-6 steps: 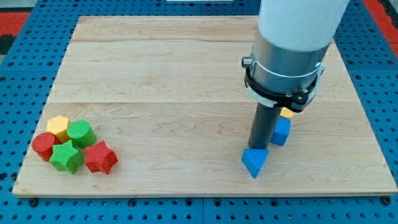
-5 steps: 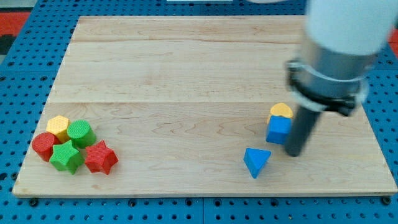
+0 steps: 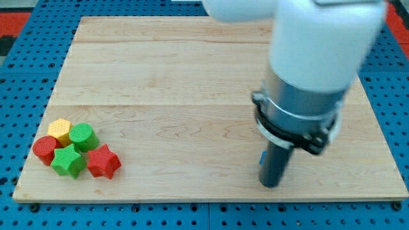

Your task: Slide the blue triangle closer to the red star

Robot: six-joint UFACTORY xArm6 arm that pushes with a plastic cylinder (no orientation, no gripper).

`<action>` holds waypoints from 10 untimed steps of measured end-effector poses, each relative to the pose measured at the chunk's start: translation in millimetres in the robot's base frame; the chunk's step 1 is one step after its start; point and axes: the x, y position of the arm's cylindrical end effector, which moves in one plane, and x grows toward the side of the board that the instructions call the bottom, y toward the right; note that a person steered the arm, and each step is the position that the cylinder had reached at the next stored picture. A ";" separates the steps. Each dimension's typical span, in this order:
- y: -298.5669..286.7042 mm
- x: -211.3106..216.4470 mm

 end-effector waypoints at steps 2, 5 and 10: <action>42.4 -31.9; -56.2 -76.1; -141.8 -44.5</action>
